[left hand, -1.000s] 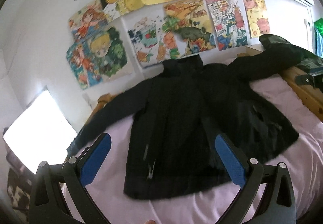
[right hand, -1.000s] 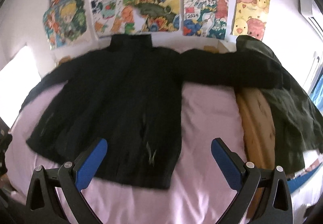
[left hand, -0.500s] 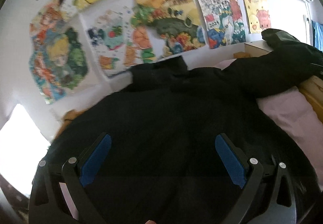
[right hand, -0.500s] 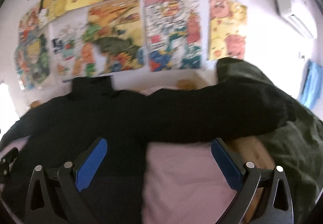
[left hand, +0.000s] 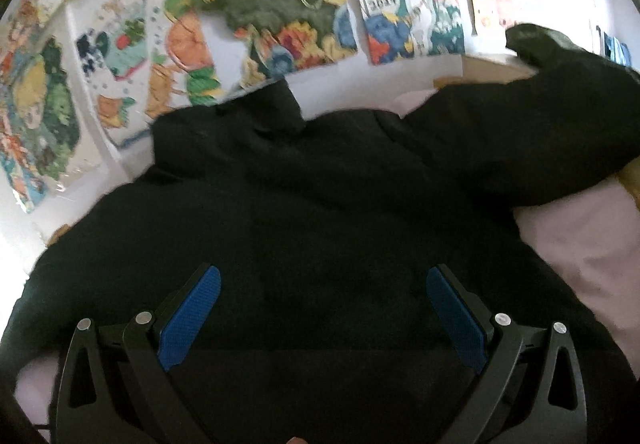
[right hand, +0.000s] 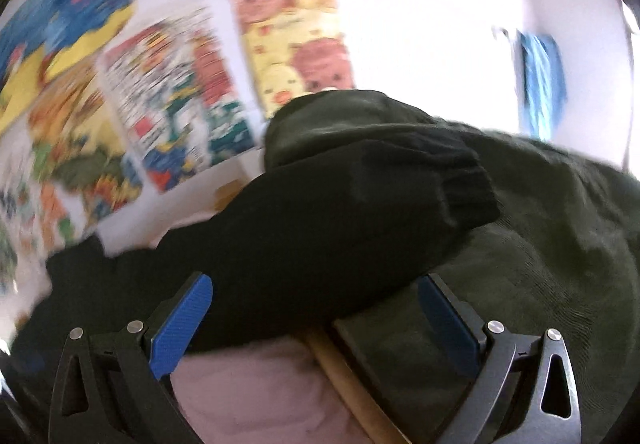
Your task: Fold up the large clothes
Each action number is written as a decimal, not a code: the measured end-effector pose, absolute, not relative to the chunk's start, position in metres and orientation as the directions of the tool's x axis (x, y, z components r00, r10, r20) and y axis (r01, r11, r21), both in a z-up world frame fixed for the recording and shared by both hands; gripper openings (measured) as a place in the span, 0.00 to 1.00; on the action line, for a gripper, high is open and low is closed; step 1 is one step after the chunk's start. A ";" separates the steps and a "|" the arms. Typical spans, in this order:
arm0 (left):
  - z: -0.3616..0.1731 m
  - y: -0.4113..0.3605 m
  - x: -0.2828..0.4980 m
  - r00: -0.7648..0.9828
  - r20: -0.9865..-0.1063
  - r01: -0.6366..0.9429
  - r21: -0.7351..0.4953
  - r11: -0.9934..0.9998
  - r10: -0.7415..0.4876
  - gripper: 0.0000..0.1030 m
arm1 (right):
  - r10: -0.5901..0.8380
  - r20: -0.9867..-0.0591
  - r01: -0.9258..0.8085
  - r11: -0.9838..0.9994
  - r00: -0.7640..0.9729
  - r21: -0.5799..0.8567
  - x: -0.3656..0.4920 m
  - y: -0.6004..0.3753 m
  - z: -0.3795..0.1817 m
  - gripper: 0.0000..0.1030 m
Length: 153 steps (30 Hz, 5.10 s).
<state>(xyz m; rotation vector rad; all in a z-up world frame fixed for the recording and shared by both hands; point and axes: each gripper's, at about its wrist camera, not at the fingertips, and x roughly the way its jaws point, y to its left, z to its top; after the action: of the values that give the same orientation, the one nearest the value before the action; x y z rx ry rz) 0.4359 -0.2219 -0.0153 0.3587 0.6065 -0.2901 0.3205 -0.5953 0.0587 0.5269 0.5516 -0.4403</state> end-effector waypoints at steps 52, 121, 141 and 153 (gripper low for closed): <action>0.025 0.040 0.487 0.570 -0.374 0.278 -0.750 0.600 -0.731 0.98 | 0.393 -0.678 -0.550 0.835 0.621 -0.020 0.439 -0.149 0.009 0.07; 0.000 0.268 0.275 0.834 -0.539 -0.474 -0.589 0.655 0.118 0.94 | 0.354 -0.739 -0.525 0.851 0.574 -0.001 0.458 -0.103 0.015 0.82; -0.045 0.353 0.232 0.859 -0.414 -0.507 -0.764 0.398 0.301 0.39 | 0.258 -0.689 -0.391 0.920 0.677 -0.039 0.542 0.031 -0.063 1.00; 0.022 0.327 0.229 0.922 -0.193 -0.369 -0.703 0.609 0.335 0.06 | 0.354 -0.657 -0.435 0.899 0.665 0.045 0.535 0.006 -0.028 1.00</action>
<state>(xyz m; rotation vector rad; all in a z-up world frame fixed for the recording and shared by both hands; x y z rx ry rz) 0.2294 0.3273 0.0221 -0.8215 0.0435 0.4067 0.5345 0.0057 -0.0276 -0.1190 0.7159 0.4466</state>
